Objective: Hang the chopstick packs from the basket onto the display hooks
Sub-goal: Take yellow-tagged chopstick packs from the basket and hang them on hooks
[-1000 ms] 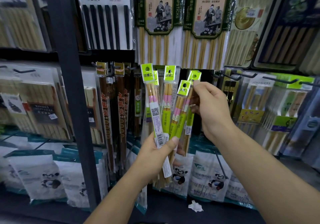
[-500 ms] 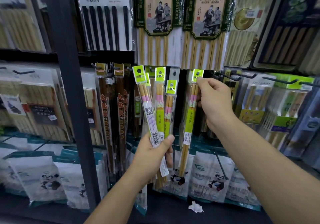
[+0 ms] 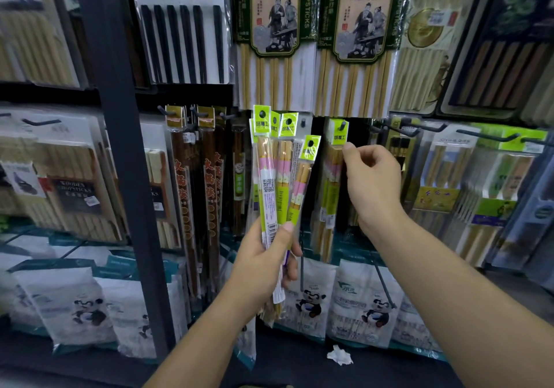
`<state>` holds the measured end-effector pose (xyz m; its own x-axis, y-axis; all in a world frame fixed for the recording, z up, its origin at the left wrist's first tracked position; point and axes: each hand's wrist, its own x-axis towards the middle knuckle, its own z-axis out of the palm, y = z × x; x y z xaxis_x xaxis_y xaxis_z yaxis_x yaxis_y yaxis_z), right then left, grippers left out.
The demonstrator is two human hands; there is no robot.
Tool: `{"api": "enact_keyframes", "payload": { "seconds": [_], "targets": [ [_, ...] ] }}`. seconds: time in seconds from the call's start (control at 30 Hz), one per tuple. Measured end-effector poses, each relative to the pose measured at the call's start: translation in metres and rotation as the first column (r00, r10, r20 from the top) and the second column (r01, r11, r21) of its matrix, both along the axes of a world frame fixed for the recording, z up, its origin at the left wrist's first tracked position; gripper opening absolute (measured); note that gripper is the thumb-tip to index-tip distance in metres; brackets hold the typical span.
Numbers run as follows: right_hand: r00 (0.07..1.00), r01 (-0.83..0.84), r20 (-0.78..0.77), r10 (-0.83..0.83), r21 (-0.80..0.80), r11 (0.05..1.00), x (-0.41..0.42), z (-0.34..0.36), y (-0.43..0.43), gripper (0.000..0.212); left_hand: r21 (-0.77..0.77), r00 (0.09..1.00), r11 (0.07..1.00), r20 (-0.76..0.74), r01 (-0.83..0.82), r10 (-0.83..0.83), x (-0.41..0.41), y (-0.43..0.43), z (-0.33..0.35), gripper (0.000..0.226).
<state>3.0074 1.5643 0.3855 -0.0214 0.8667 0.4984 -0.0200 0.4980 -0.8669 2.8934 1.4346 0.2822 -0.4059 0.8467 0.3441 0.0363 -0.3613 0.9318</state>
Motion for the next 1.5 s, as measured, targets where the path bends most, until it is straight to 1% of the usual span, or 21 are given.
{"api": "enact_keyframes", "payload": {
  "seconds": [0.1,0.13,0.2,0.23,0.3,0.37,0.43,0.5,0.57,0.63,0.73,0.83,0.97,1.07,1.13,1.27,1.3,1.37,1.43,1.5],
  "targets": [
    [0.981,-0.193,-0.011,0.193,0.020,0.981,0.000,-0.003,-0.021,0.031,0.015,1.000,1.000,0.022,0.002,-0.002,0.002,0.000,0.000,0.014],
    [0.967,-0.254,0.024,0.254,0.039,0.966,0.000,-0.005,-0.028,0.030,0.019,0.999,1.000,0.032,0.002,-0.003,0.003,0.000,0.000,0.013],
    [0.948,-0.310,0.107,0.301,0.085,0.947,0.000,-0.007,-0.039,0.024,0.026,0.998,1.000,0.057,0.002,-0.004,0.004,0.001,0.000,0.018],
    [0.947,-0.310,0.124,0.297,0.096,0.946,0.000,-0.007,-0.041,0.021,0.028,0.997,1.000,0.072,0.007,-0.009,0.005,0.001,0.000,0.022],
    [0.953,-0.293,0.110,0.283,0.086,0.952,0.000,-0.007,-0.042,0.017,0.030,0.994,0.999,0.108,0.025,-0.028,0.006,0.001,0.000,0.028],
    [0.961,-0.270,0.076,0.265,0.063,0.961,0.000,-0.004,-0.039,0.018,0.052,0.986,0.998,0.165,0.026,-0.035,0.008,0.002,-0.002,0.026],
    [0.970,-0.244,0.012,0.244,0.041,0.969,0.000,0.002,-0.033,0.021,0.059,0.982,0.998,0.189,-0.033,0.021,0.006,0.004,-0.004,0.020],
    [0.973,-0.221,-0.065,0.222,0.018,0.975,0.001,0.012,-0.025,0.025,0.031,0.976,0.994,0.195,-0.100,0.092,0.000,0.005,-0.006,0.016],
    [0.975,-0.200,-0.094,0.199,0.007,0.980,0.002,0.020,-0.018,0.031,0.007,0.971,0.991,0.204,-0.131,0.127,-0.005,0.005,-0.006,0.013],
    [0.980,-0.180,-0.087,0.179,-0.009,0.984,0.001,0.024,-0.013,0.034,0.004,0.977,0.993,0.178,-0.118,0.115,-0.005,0.004,-0.005,0.015],
    [0.984,-0.162,-0.082,0.160,-0.020,0.987,-0.002,0.024,-0.010,0.033,0.010,0.985,0.996,0.152,-0.087,0.085,-0.002,0.001,-0.002,0.021],
    [0.983,-0.168,-0.083,0.167,-0.017,0.986,-0.003,0.021,-0.008,0.036,0.002,0.991,0.996,0.107,-0.087,0.086,-0.001,0.000,-0.002,0.023],
    [0.990,-0.136,-0.040,0.135,-0.021,0.990,-0.003,0.018,-0.001,0.034,-0.006,0.995,0.998,0.071,-0.065,0.065,-0.002,-0.001,-0.003,0.021],
    [0.994,-0.106,-0.001,0.106,-0.036,0.994,-0.005,0.016,0.005,0.038,-0.001,0.994,0.998,0.085,-0.064,0.064,-0.003,0.001,-0.004,0.024],
    [0.996,-0.087,0.014,0.088,-0.047,0.995,-0.005,0.013,0.009,0.040,0.009,0.992,0.999,0.120,-0.048,0.047,-0.002,0.002,-0.003,0.021],
    [0.999,-0.035,0.003,0.036,-0.063,0.997,-0.005,0.008,0.010,0.020,0.042,0.984,0.999,0.177,-0.011,0.003,-0.001,0.001,-0.001,0.024],
    [1.000,-0.003,-0.009,0.002,-0.051,0.999,-0.004,0.007,0.008,0.017,0.043,0.984,0.999,0.180,-0.003,-0.004,-0.001,0.000,-0.001,0.025],
    [0.999,0.040,-0.017,-0.040,-0.014,0.999,-0.002,0.006,0.003,0.018,0.035,0.983,0.999,0.181,0.011,-0.017,0.000,0.000,0.000,0.030],
    [0.999,-0.016,0.028,0.016,0.022,1.000,-0.002,0.006,-0.005,0.020,0.034,0.980,0.999,0.199,0.025,-0.031,0.002,0.000,0.000,0.026],
    [0.985,-0.156,0.077,0.153,0.034,0.987,-0.005,0.005,-0.015,0.021,0.037,0.977,0.998,0.207,0.044,-0.051,0.003,0.001,0.001,0.023]
  ]
}}
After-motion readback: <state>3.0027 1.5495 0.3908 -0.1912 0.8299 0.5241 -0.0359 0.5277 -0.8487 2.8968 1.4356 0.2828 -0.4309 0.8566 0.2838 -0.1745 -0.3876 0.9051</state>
